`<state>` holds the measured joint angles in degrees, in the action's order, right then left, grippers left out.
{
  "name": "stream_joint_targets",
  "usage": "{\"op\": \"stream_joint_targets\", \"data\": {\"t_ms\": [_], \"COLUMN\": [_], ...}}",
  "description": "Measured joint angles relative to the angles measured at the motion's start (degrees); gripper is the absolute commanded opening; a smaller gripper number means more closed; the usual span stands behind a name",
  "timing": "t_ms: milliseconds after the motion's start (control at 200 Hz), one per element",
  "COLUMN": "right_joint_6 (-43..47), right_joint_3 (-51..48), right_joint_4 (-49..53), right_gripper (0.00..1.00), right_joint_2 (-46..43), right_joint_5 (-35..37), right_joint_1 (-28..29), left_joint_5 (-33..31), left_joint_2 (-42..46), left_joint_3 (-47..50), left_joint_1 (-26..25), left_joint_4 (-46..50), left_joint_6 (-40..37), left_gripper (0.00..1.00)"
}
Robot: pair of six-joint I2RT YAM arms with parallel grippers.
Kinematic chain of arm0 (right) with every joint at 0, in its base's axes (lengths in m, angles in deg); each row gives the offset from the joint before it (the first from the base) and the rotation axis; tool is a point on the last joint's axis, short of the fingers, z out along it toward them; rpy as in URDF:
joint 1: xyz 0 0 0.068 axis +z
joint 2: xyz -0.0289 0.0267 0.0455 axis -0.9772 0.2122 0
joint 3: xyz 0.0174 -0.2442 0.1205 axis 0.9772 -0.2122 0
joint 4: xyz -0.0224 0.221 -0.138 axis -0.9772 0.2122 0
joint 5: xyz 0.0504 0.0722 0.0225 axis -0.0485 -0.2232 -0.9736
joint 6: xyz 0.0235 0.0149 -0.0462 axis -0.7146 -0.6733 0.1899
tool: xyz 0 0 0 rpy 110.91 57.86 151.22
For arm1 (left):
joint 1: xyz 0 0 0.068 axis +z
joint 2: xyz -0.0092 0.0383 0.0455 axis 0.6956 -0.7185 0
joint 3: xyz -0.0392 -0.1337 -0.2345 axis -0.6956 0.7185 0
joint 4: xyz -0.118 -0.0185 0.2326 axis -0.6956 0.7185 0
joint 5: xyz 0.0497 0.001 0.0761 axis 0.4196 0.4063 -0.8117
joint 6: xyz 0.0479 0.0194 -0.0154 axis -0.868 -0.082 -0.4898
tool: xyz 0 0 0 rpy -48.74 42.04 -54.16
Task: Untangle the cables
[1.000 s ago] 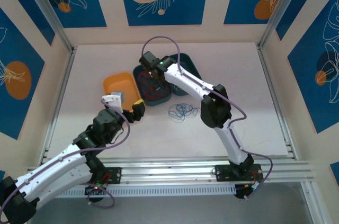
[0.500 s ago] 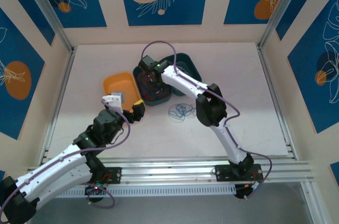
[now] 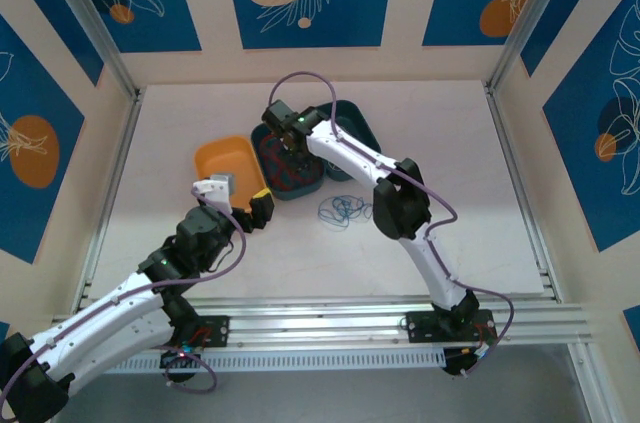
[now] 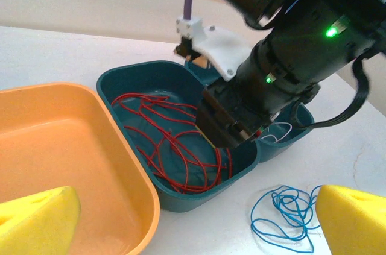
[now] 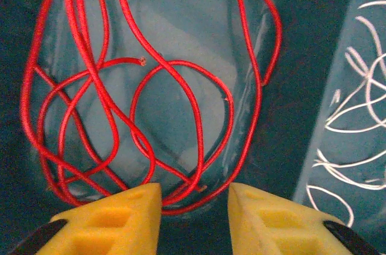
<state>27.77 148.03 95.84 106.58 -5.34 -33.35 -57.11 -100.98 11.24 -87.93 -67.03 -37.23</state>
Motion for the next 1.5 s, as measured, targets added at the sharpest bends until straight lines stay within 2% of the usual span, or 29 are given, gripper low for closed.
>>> {"op": "stream_joint_targets", "data": {"t_ms": [305,600,685,845,1025,1225,1501], "right_joint_6": [-6.14,-15.41,-18.16,-22.75,-26.38,-28.87,-29.53], "right_joint_3": [-11.74,-35.47,-42.95,-53.77,-61.94,-67.17,-67.69], "right_joint_4": [-4.59,-9.77,-11.89,-14.51,-17.57,-19.87,-23.3], "right_gripper": [0.5,0.66,0.68,0.64,0.58,0.48,0.45], "right_joint_2": [-16.13,-33.79,-39.12,-46.95,-49.33,-49.4,-47.06], "right_joint_5": [-1.16,-2.6,-4.79,-8.98,-13.94,-17.27,-17.92], "right_joint_1": [-1.81,-6.71,-8.94,-13.81,-17.42,-17.64,-15.5], "left_joint_5": [0.0,0.72,1.81,5.46,10.03,12.55,13.16], "left_joint_2": [-0.02,-4.2,-6.91,-14.4,-24.11,-34.84,-42.53], "left_joint_3": [0.0,-1.01,-2.34,-5.29,-6.34,-10.01,-13.44], "left_joint_1": [0.04,0.13,0.13,0.13,-1.57,-6.91,-9.88], "left_joint_4": [0.02,0.39,0.33,-1.03,-5.29,-8.55,-10.27], "left_joint_6": [0.0,-0.04,-0.07,0.2,2.97,5.88,8.15], "left_gripper": [1.0,1.0,1.0,1.0,1.0,1.0,1.0]}}
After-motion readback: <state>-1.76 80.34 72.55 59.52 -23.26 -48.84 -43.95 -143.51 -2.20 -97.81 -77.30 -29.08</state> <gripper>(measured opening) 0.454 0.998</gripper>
